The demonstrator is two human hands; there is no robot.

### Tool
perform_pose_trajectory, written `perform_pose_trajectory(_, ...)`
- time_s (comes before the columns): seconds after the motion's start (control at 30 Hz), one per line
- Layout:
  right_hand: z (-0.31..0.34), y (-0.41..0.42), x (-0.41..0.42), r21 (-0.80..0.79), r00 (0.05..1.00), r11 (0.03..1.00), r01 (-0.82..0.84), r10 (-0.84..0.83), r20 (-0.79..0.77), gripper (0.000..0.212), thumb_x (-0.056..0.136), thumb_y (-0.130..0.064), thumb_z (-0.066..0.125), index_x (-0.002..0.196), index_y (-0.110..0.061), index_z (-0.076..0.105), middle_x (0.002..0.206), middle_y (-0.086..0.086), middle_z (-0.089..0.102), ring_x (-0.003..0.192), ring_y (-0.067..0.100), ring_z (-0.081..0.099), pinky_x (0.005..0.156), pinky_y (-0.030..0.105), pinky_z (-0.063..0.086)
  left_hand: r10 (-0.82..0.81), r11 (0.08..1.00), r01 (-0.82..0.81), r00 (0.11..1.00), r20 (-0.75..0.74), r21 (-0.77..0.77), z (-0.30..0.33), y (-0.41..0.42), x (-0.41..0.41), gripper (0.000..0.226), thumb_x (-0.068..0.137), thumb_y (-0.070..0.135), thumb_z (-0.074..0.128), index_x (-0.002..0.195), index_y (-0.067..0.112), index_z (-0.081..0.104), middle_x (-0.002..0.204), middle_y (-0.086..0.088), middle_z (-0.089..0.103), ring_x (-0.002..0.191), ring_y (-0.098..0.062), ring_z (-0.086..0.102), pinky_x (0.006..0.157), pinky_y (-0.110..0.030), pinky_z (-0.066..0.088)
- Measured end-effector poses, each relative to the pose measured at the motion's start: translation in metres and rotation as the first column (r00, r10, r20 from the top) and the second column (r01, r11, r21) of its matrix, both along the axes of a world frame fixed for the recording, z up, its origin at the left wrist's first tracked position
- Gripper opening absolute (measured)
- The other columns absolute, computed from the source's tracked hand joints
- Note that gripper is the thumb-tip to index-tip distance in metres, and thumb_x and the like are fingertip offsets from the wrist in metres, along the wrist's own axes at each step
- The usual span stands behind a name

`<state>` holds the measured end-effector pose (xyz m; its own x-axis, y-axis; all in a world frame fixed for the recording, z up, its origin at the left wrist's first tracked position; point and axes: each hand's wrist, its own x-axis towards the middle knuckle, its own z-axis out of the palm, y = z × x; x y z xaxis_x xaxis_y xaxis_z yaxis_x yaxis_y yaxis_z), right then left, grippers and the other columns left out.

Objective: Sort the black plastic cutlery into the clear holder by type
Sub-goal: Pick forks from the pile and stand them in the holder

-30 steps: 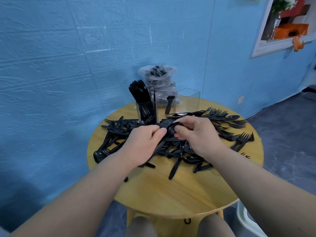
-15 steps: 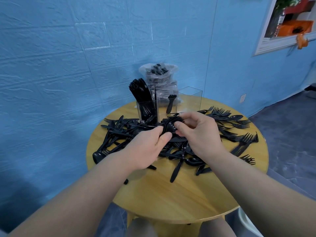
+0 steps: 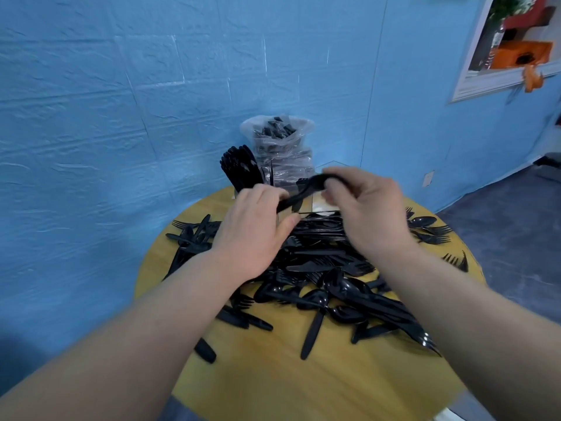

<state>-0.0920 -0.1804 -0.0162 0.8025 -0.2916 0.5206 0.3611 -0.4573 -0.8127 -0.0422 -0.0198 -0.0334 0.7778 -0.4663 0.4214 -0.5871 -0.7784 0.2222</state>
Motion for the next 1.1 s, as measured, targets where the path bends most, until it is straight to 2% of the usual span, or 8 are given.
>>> perform_pose_trajectory(0.13,0.012,-0.016,0.038,-0.268,0.928,0.933,0.239,-0.139,0.346,0.019,0.09,-0.009,0.059,0.104,-0.01,0.072,0.089,-0.003,0.07,0.085,0.005,0.059,0.078,0.007,0.044,0.067,0.993,-0.071,0.996,0.05,0.092,-0.009,0.009,0.029,0.056,0.098,0.034,0.043,0.149,0.017,0.026,0.151,0.002,0.03,0.138,-0.017,0.022,0.114,-0.035,0.024)
perform_pose_trajectory(0.2,0.009,-0.015,0.061,-0.428,0.9,0.855,0.292,-0.094,0.425,0.018,0.088,-0.006,0.059,0.099,-0.006,0.072,0.087,0.004,0.072,0.079,0.015,0.062,0.073,0.02,0.049,0.078,0.988,-0.08,0.997,0.025,0.128,-0.014,0.009,0.041,0.057,0.099,0.033,0.042,0.15,0.018,0.023,0.153,0.004,0.026,0.14,-0.017,0.018,0.115,-0.036,0.023)
perform_pose_trajectory(0.33,-0.01,-0.009,0.099,-0.708,0.929,0.638,0.302,-0.032,0.368,0.021,0.088,-0.017,0.053,0.093,-0.012,0.073,0.083,0.002,0.072,0.077,0.03,0.059,0.063,0.028,0.043,0.083,0.981,-0.088,0.996,0.035,0.171,-0.023,0.009,0.056,0.058,0.097,0.033,0.043,0.15,0.019,0.024,0.153,0.003,0.027,0.139,-0.021,0.02,0.112,-0.043,0.028)
perform_pose_trajectory(0.47,-0.023,-0.003,0.109,-0.884,0.998,0.466,0.032,-0.066,0.002,0.028,0.092,-0.03,0.053,0.116,-0.023,0.063,0.114,-0.006,0.067,0.122,0.031,0.043,0.091,0.047,0.037,0.074,0.984,-0.081,0.996,0.046,0.161,-0.034,0.008,0.062,0.056,0.096,0.031,0.046,0.148,0.019,0.028,0.151,0.004,0.032,0.137,-0.02,0.025,0.111,-0.043,0.03)
perform_pose_trajectory(0.6,-0.028,-0.012,0.093,-0.836,0.999,0.548,-0.017,-0.032,-0.041,0.05,0.084,-0.022,0.059,0.133,-0.02,0.052,0.134,-0.001,0.056,0.134,0.034,0.034,0.104,0.057,0.034,0.054,0.992,-0.06,0.997,0.054,0.107,-0.036,0.004,0.054,0.056,0.094,0.03,0.051,0.145,0.017,0.035,0.148,0.002,0.036,0.134,-0.021,0.029,0.108,-0.045,0.033)
perform_pose_trajectory(0.7,-0.028,-0.02,0.062,-0.737,1.0,0.676,0.001,-0.007,-0.005,0.047,0.085,-0.011,0.059,0.131,-0.014,0.054,0.128,0.003,0.059,0.129,0.03,0.041,0.108,0.037,0.032,0.022,0.996,-0.027,0.998,0.056,0.088,-0.033,-0.002,0.036,0.055,0.093,0.032,0.049,0.144,0.018,0.037,0.148,0.003,0.037,0.134,-0.02,0.029,0.108,-0.044,0.034)
perform_pose_trajectory(0.87,-0.032,-0.04,-0.007,-0.624,1.0,0.781,0.031,-0.028,0.015,0.034,0.087,-0.008,0.056,0.119,-0.016,0.063,0.105,0.0,0.065,0.095,0.021,0.06,0.084,0.035,0.049,-0.037,0.998,0.033,0.997,0.061,0.06,-0.038,-0.013,-0.021,0.046,0.092,0.032,0.053,0.136,0.02,0.05,0.142,0.003,0.045,0.13,-0.021,0.035,0.104,-0.041,0.035)
perform_pose_trajectory(1.1,-0.063,-0.097,-0.106,-0.453,0.942,0.858,0.242,-0.32,-0.102,0.024,0.09,-0.008,0.056,0.105,-0.02,0.07,0.08,-0.021,0.06,0.067,-0.003,0.054,0.067,0.012,0.043,-0.181,0.979,0.181,0.983,-0.016,0.088,-0.069,-0.045,-0.105,0.034,0.091,0.037,0.054,0.123,0.03,0.062,0.132,0.011,0.055,0.12,-0.019,0.04,0.096,-0.041,0.038)
